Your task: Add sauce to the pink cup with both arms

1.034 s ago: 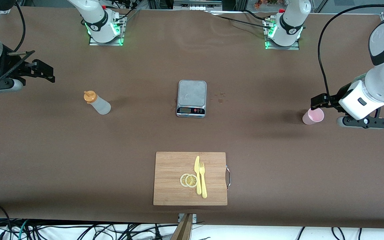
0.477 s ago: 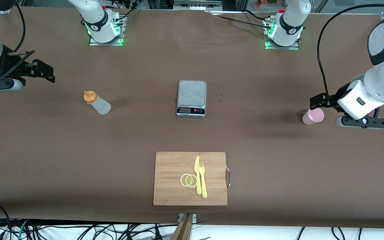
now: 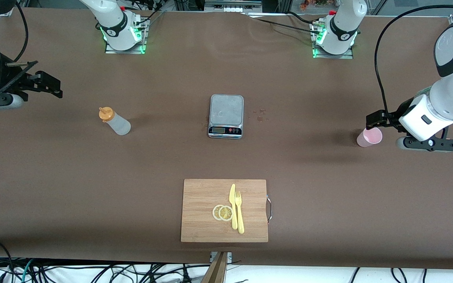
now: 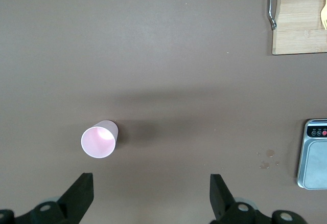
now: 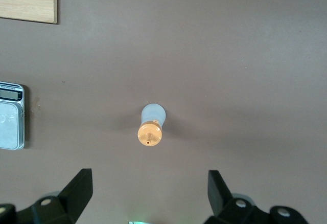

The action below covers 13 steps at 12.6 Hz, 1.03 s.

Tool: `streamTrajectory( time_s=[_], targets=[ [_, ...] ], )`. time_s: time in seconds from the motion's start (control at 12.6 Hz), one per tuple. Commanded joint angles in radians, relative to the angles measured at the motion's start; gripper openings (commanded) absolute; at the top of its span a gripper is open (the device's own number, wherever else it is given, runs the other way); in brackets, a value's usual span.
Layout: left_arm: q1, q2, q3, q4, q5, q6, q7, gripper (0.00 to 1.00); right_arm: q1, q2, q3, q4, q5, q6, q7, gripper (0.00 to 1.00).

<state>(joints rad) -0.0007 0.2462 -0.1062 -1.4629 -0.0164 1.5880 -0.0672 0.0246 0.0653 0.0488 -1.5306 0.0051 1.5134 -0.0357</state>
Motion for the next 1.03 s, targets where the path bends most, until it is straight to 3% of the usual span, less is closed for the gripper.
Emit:
streamTrajectory(
  time_s=[0.0,0.56,0.8,0.95],
  targets=[
    [0.004,0.001,0.002,0.012,-0.008,-0.009,0.007,1.00,-0.002,-0.001,0.002,0.007,-0.002,-0.004,0.016,1.00],
    [0.011,0.019,0.008,0.010,0.010,-0.019,0.009,1.00,0.000,-0.001,0.003,0.007,-0.001,-0.004,0.016,1.00],
    [0.082,0.028,0.013,-0.001,0.023,-0.049,0.061,1.00,0.000,-0.001,0.003,0.007,-0.001,-0.004,0.016,1.00],
    [0.103,0.065,0.010,-0.033,0.117,-0.022,0.134,1.00,0.000,-0.001,0.003,0.007,-0.001,-0.004,0.014,1.00]
  ],
)
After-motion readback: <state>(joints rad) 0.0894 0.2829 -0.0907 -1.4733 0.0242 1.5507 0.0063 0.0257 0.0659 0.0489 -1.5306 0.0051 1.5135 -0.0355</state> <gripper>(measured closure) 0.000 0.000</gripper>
